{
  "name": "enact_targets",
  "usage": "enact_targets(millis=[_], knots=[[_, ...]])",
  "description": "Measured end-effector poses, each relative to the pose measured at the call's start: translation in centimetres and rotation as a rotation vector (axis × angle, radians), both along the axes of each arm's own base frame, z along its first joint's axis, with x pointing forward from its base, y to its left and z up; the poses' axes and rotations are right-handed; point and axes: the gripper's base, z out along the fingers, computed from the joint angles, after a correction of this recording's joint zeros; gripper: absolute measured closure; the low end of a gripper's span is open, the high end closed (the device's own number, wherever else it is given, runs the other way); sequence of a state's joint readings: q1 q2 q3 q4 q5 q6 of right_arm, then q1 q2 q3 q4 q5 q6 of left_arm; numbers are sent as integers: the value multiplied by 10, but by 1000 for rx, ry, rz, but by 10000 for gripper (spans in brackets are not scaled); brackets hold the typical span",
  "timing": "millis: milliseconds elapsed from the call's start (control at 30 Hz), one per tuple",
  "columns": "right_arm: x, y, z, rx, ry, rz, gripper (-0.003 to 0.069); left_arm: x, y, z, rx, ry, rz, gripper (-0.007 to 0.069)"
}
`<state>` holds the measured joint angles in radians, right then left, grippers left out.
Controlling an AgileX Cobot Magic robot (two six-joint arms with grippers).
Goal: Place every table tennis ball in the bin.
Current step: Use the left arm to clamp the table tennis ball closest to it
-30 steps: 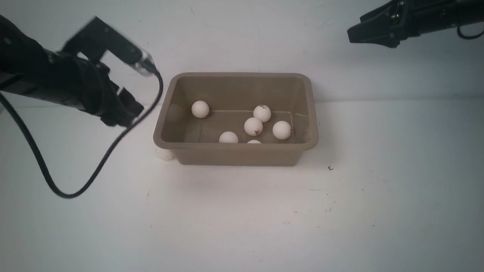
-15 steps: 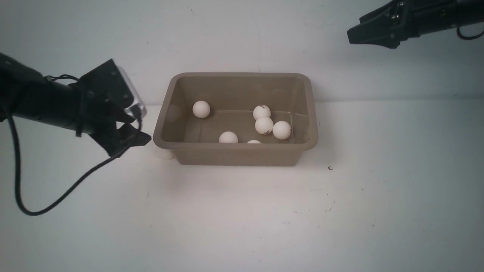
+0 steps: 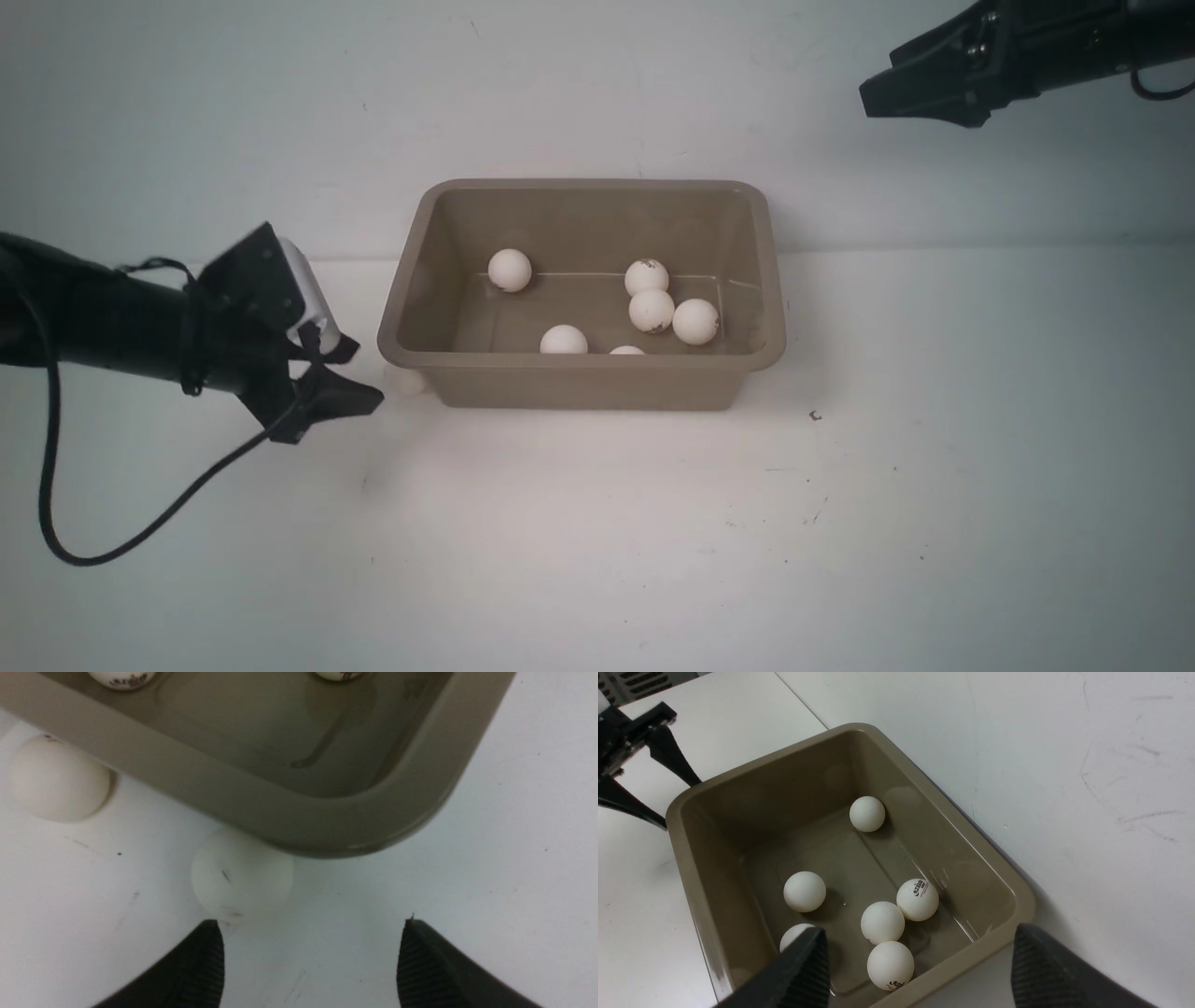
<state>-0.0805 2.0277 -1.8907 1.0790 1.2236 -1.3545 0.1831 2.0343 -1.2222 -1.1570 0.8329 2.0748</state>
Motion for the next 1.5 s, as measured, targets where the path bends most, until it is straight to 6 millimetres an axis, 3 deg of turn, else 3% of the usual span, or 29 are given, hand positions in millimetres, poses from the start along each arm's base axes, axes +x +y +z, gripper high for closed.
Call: enact_targets(millis=[133,467,667,933,1167,1500], knots=[[0,0,0,-1,0,0,185,3,-1,-9,-9,-23,-11,177],[0,0,0,-1,0,0,185,16,3,-6,3,-141,85,177],[0,0,0,0,1,0,185,16,-1,-6,0,-143,83,177],[0,0,0,2,4,-2,185,17,-1,-24,-19,-88,98,177],[0,0,0,5,10,-6,185,22,-1,-22,-40,-83,112,177],[0,0,0,7,13,-8,185,29,-17,-28,-54,-71,80,177]])
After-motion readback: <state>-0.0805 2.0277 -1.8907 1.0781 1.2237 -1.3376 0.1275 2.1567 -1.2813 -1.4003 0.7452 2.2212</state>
